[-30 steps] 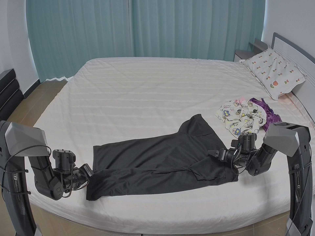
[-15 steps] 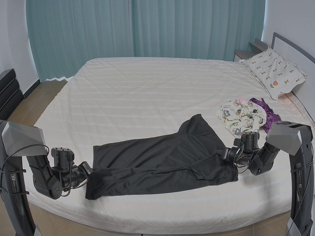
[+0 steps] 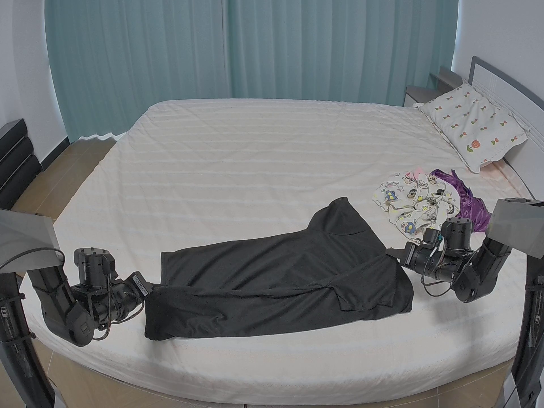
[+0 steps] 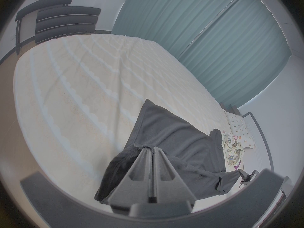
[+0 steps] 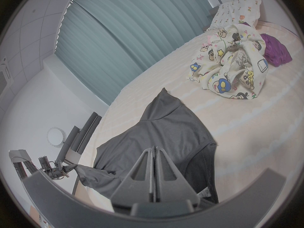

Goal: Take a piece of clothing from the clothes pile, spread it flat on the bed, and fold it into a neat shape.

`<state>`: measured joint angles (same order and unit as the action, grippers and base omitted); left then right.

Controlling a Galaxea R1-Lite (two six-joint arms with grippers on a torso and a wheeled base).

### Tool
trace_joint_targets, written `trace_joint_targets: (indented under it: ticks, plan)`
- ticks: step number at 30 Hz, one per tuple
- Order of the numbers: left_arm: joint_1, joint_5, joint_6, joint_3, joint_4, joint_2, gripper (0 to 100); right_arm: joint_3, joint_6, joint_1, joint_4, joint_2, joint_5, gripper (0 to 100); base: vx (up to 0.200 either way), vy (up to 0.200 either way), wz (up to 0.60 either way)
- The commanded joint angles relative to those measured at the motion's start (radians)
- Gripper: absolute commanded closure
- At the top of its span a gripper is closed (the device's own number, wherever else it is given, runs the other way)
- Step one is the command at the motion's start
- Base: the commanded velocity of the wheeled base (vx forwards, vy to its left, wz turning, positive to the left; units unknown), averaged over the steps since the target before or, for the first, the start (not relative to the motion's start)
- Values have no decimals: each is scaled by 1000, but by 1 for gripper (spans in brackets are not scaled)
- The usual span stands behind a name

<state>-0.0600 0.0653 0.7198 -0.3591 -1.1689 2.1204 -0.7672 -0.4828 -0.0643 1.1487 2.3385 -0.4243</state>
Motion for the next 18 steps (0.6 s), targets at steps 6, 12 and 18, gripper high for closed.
trace_joint_targets:
  ticks: [6,12,18]
  plan:
    - [0,-1,-2,126,-3,-142,100,151,-8,31,68,-133,-42,100,0,0,0]
    - [0,4,0,220,-8,-189,100,253,-8,54,149,-159,-82,100,0,0,0]
    - [-3,44,0,312,-9,-255,100,345,-8,89,204,-177,-154,100,0,0,0]
